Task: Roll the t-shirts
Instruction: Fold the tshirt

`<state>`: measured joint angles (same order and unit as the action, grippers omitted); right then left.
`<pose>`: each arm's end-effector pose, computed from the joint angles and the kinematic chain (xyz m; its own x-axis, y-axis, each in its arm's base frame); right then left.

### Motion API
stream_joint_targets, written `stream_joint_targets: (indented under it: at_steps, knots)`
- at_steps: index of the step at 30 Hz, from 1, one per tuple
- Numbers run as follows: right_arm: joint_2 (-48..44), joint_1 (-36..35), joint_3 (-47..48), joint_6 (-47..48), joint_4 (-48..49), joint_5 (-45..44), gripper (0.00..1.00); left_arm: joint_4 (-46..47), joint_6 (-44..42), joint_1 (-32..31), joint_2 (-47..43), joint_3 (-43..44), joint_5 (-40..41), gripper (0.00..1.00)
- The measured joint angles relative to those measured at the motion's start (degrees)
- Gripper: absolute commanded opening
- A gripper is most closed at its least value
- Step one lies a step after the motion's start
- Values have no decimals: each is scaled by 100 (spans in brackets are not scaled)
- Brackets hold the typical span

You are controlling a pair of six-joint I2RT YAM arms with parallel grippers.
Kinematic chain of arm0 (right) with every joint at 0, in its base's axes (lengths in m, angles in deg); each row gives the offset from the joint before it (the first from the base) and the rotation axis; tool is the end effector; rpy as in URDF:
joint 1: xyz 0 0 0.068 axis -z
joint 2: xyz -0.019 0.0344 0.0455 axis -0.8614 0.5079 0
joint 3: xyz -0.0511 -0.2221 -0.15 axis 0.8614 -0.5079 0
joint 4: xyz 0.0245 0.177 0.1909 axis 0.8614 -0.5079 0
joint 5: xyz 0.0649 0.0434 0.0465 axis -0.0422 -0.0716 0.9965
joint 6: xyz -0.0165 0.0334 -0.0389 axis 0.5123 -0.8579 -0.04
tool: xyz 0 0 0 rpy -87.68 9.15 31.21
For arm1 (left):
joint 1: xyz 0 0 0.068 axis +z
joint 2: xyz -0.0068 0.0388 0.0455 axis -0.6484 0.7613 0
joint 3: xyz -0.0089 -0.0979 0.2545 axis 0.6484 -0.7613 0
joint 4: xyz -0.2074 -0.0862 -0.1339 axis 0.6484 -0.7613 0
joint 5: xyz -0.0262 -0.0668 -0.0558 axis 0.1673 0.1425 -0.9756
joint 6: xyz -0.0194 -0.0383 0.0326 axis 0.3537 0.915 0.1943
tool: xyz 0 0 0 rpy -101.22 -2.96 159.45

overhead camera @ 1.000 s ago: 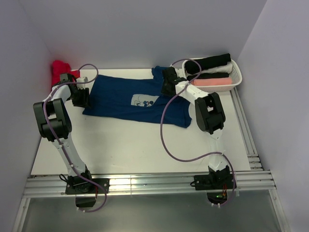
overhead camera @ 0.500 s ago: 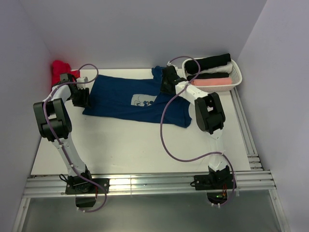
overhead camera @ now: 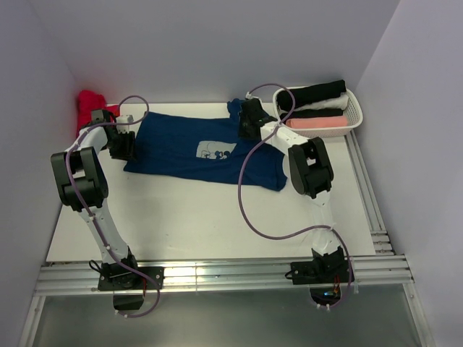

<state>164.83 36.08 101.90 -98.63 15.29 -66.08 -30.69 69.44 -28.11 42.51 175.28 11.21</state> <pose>0.4745 0.2020 0.1807 -0.7061 0.1007 -0.7009 -0.0812 0.9718 0.2215 0.4212 0.0817 0.1845 -0.8866 0.0026 -0.4626 0.0921 0.9810 -0.1710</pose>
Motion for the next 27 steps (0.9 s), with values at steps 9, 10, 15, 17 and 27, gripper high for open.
stream_joint_targets:
  at_steps: [9, 10, 15, 17, 27]
  knots:
    - [109, -37, 269, 55, -85, -192, 43, 0, -2, -15, 0, 0, -2, 48]
    - [70, -37, 210, 35, -94, -256, 43, -2, -4, -15, 0, 0, -2, 48]
    - [-511, -37, -376, -251, -553, -647, 43, -31, -85, -15, 0, 0, -4, 53]
    - [-1005, -37, -894, -435, -643, -791, 43, -52, -140, -13, -22, -7, -4, 56]
    - [-3875, -35, -4052, -1390, -732, -973, 42, -186, -420, 81, -675, -162, -160, 67]
